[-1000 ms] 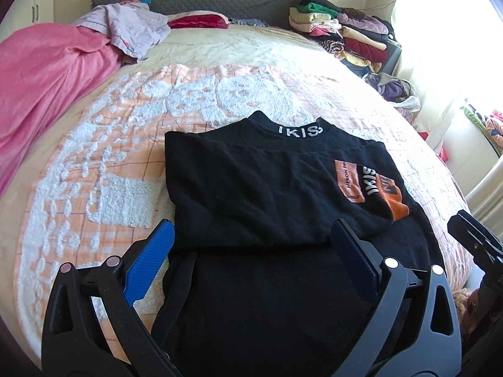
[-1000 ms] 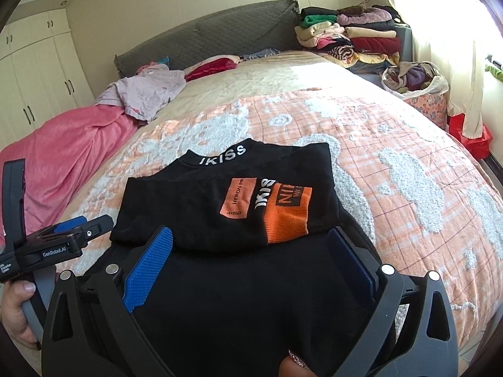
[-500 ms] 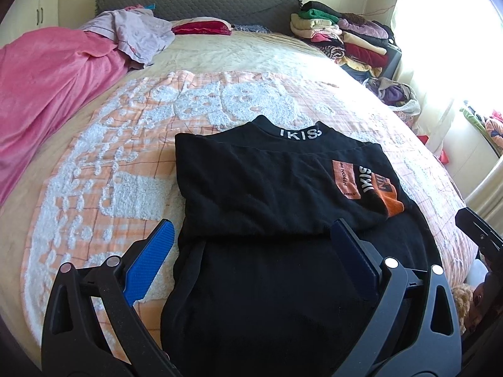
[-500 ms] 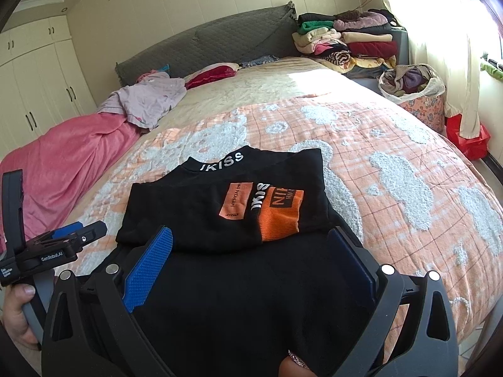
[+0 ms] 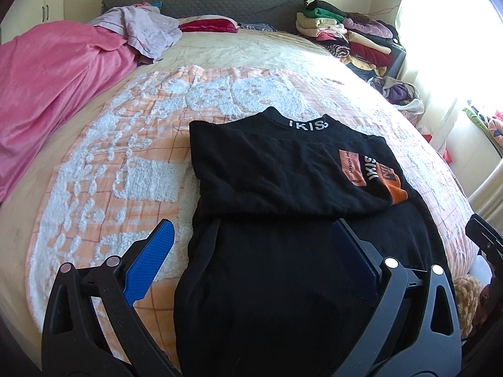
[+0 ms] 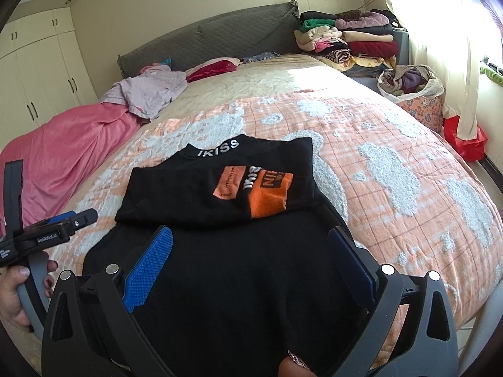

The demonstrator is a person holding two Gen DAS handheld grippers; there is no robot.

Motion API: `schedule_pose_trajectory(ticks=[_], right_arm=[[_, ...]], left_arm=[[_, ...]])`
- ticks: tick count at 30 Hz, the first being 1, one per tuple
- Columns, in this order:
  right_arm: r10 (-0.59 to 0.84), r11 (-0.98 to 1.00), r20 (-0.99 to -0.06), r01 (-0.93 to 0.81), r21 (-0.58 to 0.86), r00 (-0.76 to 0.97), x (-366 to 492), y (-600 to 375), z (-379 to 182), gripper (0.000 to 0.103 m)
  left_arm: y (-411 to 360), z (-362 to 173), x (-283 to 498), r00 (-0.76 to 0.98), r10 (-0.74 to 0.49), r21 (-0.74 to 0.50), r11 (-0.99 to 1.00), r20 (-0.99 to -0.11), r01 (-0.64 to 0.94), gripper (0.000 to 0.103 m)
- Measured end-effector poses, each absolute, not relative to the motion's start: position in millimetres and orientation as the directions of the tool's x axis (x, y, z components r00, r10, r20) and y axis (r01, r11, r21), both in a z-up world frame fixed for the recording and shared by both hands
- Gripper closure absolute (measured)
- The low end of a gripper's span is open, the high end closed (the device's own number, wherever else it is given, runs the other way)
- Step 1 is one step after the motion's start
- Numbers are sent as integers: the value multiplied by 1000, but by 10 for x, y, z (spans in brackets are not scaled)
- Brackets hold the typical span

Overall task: Fold small clothes
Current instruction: 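Move both open tools toward the sweatshirt hem, then grasp the sweatshirt hem with the right tool while the left tool grasps it too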

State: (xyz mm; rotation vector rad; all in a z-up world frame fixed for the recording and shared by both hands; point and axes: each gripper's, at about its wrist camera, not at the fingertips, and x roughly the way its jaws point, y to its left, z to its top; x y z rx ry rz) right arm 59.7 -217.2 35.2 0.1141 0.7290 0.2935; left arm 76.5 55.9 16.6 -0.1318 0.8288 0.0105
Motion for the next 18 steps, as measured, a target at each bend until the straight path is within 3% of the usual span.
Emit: schedule_pose_trajectory(ticks=[18], right_arm=[[283, 959, -723, -191, 208, 630, 363, -2439, 39, 5]], left_arm=[[796, -8, 418, 650, -26, -128, 986, -759, -110, 10]])
